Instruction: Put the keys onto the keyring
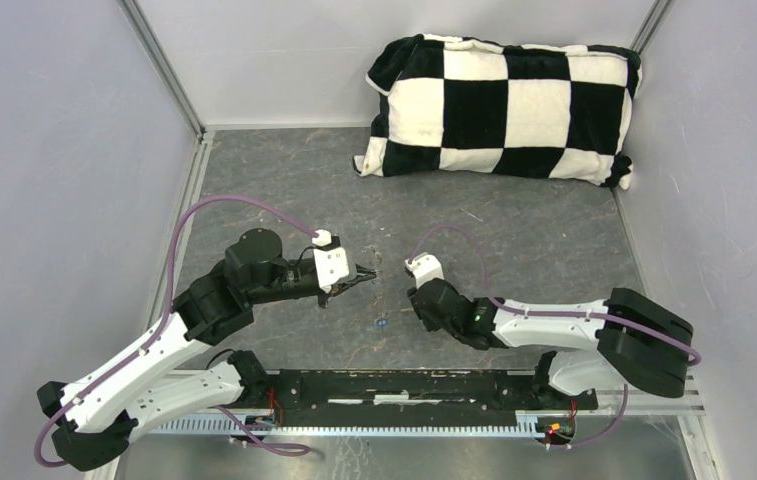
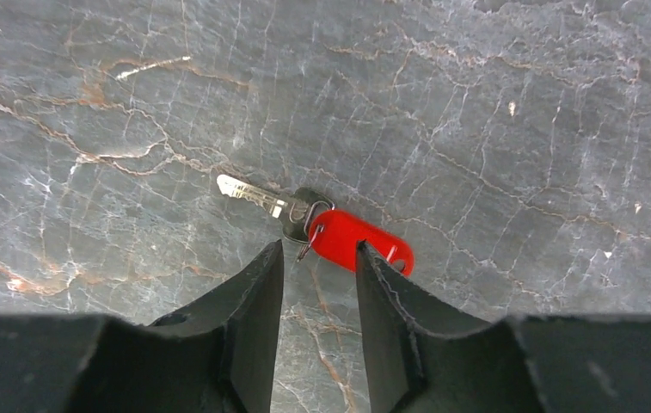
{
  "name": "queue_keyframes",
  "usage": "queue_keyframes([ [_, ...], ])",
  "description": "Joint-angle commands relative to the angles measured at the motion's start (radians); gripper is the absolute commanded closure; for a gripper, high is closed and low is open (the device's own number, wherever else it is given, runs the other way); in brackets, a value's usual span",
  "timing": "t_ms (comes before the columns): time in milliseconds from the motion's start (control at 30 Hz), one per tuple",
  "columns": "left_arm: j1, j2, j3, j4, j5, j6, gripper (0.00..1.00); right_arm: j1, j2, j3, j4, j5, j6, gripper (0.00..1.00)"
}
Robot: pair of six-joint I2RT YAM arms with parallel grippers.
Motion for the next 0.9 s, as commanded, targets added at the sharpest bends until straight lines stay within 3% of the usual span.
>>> queue_keyframes([
  [0,0.005,-0.012,0.037,0.055,-0.002,-0.052,0.98,0.035,0.03,0.057,0.007,0.112,0.045,0.6],
  [867,0.013,-0.023,0.03,0.062,0.005,-0.058,0.98,0.044,0.087,0.052,0.064,0.128,0.054,0.76],
])
